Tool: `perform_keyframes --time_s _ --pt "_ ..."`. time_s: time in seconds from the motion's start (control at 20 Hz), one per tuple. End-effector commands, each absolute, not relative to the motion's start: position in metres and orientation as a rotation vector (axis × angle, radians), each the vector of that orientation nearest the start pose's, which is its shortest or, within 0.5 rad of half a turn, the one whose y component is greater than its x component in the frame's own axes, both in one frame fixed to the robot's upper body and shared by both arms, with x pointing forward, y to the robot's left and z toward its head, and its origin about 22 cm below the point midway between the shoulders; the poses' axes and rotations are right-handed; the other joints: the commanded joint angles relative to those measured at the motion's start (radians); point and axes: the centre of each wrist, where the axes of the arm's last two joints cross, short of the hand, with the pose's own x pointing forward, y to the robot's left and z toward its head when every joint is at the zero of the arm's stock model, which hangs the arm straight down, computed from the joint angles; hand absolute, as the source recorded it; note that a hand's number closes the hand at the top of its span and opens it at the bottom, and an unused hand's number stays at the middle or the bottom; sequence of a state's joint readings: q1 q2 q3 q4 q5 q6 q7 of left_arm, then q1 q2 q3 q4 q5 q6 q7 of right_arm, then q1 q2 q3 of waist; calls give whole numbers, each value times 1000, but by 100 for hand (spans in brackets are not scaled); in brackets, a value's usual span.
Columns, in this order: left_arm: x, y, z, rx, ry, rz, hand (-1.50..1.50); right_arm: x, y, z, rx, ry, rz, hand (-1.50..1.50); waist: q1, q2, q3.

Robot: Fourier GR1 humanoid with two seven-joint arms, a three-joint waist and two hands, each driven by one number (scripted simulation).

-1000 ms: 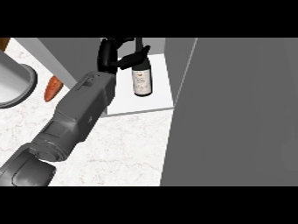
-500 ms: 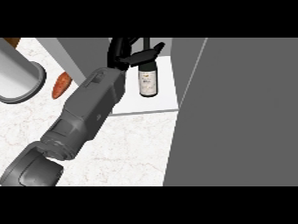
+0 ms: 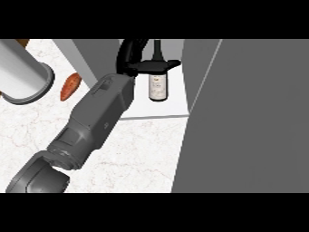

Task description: Pick up the wine, place it into the cabinet and close the cabinet

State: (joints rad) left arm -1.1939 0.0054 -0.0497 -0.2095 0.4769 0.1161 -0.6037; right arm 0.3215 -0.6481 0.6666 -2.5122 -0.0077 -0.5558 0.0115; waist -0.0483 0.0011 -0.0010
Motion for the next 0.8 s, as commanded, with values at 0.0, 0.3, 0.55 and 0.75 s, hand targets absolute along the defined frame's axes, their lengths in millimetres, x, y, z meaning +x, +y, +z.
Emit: perform_keyframes --time_s 0.0,0.3,0.55,0.75 --pt "436 89 55 -321 -1806 -4 -150 60 -200 188 210 -1937 140 -150 28 -9 1" --pt "427 87 51 -426 -1795 1 -150 62 -203 189 201 -1928 171 -150 19 -17 1" --pt "407 92 27 -518 -1770 -6 -150 62 -201 183 188 -1935 137 -150 40 -22 1" --pt "388 99 7 -523 -1744 22 -150 60 -200 184 181 -1919 151 -150 56 -24 0"
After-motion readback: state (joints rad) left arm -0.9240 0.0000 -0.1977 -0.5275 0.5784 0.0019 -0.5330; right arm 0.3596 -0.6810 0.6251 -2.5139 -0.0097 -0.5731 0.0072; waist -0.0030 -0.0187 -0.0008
